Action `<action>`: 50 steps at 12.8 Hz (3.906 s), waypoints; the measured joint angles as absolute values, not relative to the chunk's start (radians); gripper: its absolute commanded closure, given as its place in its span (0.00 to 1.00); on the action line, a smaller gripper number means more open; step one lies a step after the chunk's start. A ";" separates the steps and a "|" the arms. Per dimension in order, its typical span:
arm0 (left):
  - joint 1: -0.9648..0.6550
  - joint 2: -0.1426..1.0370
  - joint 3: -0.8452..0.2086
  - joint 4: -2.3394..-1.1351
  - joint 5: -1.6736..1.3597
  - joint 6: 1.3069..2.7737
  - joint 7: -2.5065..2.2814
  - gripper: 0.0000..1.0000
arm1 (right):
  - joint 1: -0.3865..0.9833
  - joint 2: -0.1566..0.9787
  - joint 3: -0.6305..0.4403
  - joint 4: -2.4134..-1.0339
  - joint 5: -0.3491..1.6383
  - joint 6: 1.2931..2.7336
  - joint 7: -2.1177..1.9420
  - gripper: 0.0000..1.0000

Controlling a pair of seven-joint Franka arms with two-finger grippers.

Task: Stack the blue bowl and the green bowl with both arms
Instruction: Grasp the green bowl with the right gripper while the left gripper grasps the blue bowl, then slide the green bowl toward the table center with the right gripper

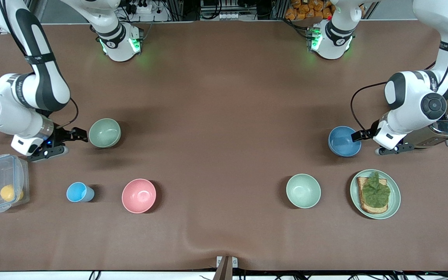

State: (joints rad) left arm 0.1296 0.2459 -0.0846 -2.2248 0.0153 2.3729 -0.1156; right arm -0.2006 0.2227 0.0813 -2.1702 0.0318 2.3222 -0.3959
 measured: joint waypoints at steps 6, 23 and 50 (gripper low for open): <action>0.133 0.309 -0.085 -2.215 0.021 2.390 -0.110 0.10 | -0.201 0.224 0.084 -2.293 0.058 2.474 -0.441 0.21; 0.151 0.367 -0.085 -2.155 0.023 2.390 -0.082 0.60 | -0.092 0.262 0.108 -2.345 0.314 2.586 -0.349 1.00; 0.156 0.189 -0.158 -2.008 -0.043 2.183 0.002 1.00 | 0.702 0.480 0.106 -1.984 0.094 2.597 1.313 0.85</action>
State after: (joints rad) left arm 0.1560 0.1893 -0.1580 -2.0075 -0.0430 2.1825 0.0022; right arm 0.7022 0.4798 0.1063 -1.9839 0.0945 2.5971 1.3134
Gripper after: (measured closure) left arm 0.952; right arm 0.947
